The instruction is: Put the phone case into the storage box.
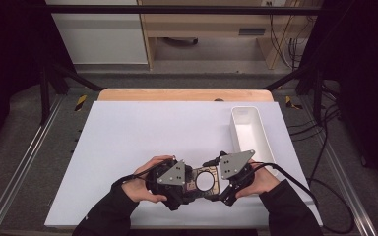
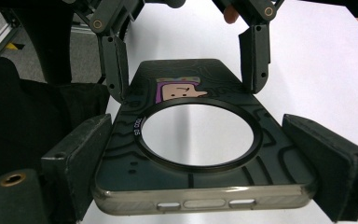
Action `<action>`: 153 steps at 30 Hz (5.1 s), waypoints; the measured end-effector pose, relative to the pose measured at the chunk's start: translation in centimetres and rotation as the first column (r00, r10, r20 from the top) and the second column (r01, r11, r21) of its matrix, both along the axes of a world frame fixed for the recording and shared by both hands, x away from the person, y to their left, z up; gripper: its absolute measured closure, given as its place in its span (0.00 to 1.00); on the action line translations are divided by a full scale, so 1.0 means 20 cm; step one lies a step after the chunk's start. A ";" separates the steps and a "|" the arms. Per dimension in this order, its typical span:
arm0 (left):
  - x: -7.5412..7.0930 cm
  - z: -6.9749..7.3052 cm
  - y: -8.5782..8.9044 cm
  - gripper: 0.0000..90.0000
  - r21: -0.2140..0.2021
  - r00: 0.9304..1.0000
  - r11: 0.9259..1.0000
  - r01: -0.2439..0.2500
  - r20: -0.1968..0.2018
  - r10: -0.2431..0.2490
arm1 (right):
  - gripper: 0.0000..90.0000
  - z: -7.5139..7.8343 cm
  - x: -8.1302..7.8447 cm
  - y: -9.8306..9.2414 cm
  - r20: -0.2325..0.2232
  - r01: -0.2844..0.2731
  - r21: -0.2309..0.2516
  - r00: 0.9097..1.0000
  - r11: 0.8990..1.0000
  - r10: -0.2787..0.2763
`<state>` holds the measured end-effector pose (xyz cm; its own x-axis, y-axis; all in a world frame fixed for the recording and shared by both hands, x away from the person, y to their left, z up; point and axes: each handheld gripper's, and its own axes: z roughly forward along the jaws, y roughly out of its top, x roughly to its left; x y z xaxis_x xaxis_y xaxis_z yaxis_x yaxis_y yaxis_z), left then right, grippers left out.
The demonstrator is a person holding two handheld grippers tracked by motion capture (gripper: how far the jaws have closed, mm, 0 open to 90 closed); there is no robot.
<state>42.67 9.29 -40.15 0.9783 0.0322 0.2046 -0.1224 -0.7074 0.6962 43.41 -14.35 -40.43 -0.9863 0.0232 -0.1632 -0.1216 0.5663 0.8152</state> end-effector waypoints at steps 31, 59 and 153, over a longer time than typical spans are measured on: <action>0.06 0.00 0.08 0.03 -0.036 0.984 0.996 -0.078 -0.163 0.071 | 0.14 0.10 -0.01 -0.08 -0.033 0.037 -0.070 0.999 0.997 -0.040; 0.05 -0.01 -0.02 0.02 0.111 0.989 0.994 -0.021 -0.143 0.036 | 0.14 0.28 0.02 0.05 -0.096 0.013 -0.276 0.995 0.961 -0.041; 0.10 -0.09 0.05 0.13 -0.027 0.973 0.991 -0.131 -0.198 0.123 | 0.02 0.25 0.00 -0.15 -0.062 0.225 0.053 0.973 0.973 -0.222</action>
<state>44.72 10.27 -41.87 0.9867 0.1626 0.0061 0.1076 -0.6800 0.7252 43.33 -17.36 -35.34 -0.9625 0.2521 -0.1006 0.0485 0.5245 0.8500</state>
